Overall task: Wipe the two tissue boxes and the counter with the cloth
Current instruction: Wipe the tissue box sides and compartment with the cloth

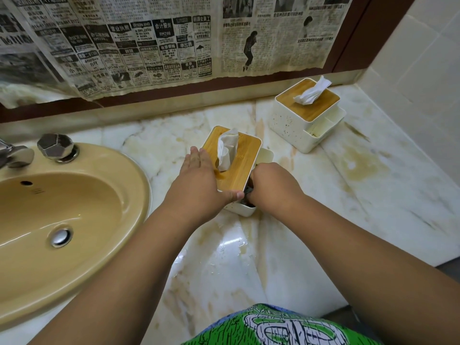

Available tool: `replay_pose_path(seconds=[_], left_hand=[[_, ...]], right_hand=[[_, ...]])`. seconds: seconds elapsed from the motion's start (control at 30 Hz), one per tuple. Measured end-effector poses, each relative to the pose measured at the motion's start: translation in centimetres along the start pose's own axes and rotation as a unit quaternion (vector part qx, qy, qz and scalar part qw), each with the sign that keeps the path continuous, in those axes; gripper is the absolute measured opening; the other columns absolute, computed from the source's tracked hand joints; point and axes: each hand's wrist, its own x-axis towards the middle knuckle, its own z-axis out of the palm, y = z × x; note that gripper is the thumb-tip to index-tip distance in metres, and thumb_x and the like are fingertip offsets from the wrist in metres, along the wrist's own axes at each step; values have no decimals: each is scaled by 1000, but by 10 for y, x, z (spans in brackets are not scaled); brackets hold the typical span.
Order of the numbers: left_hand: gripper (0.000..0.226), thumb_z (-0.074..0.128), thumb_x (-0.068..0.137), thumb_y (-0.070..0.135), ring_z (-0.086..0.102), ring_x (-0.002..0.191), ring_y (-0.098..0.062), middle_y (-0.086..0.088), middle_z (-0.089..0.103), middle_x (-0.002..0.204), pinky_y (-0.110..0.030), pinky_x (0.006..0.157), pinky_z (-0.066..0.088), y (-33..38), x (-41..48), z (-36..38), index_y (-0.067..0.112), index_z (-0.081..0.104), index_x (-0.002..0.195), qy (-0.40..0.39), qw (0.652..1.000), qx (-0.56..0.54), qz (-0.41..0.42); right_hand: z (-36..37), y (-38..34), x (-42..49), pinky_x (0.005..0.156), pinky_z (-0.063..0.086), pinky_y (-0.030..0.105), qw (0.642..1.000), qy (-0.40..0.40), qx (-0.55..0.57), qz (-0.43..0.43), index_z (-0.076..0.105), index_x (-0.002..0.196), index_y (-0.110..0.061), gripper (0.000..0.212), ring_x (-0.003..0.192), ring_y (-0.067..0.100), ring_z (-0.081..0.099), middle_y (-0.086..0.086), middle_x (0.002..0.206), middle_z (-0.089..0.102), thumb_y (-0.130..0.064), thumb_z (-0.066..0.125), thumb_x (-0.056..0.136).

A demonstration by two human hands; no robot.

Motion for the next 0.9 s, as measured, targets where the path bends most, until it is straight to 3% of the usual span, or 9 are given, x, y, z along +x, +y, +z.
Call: replay_pose_path(seconds=[0.23,0.37,0.47,0.6,0.77,0.9], left_hand=[[130,69,73,73,-3,155,-23,-12,-5,168,-34,123,8,2,-1,-2,7,-1,159,-3,1000,3,-5],[129,69,73,72,-2,155,-24,-12,-6,168,-35,123,9,3,-2,-3,7,-2,159,0,1000,4,-5],[129,69,74,72,-2,155,-24,-11,-6,168,-35,123,10,3,-3,-2,7,-2,159,4,1000,4,-5],[127,68,74,72,-3,155,-23,-10,-8,168,-35,123,10,3,-3,-1,8,-2,160,4,1000,0,-7],[127,68,74,73,-2,155,-24,-10,-7,168,-35,123,10,3,-2,-1,9,-2,160,7,1000,4,-6],[127,70,73,72,-1,155,-24,-10,-5,168,-36,123,12,2,-2,-1,9,1,160,6,1000,7,-7]], right_hand=[[-6,-2,-3,45,24,24,999,26,-19,10,46,60,-19,28,50,16,39,0,62,43,-19,65,82],[0,0,-6,44,22,25,998,42,-42,-7,61,79,-19,7,59,23,46,-2,63,41,-18,61,86],[0,0,-6,45,23,25,999,31,-24,-5,65,86,-20,4,64,24,48,-3,64,41,-18,61,86],[-5,-2,-3,45,25,25,1000,4,-21,-5,61,78,-16,5,54,17,43,-1,65,45,-15,65,81],[-5,5,3,46,31,25,999,-13,9,-29,65,74,-16,6,61,23,54,-1,64,51,-18,69,79],[-11,11,10,48,33,25,995,-62,73,-38,50,57,-14,30,56,19,52,-3,55,49,-17,77,71]])
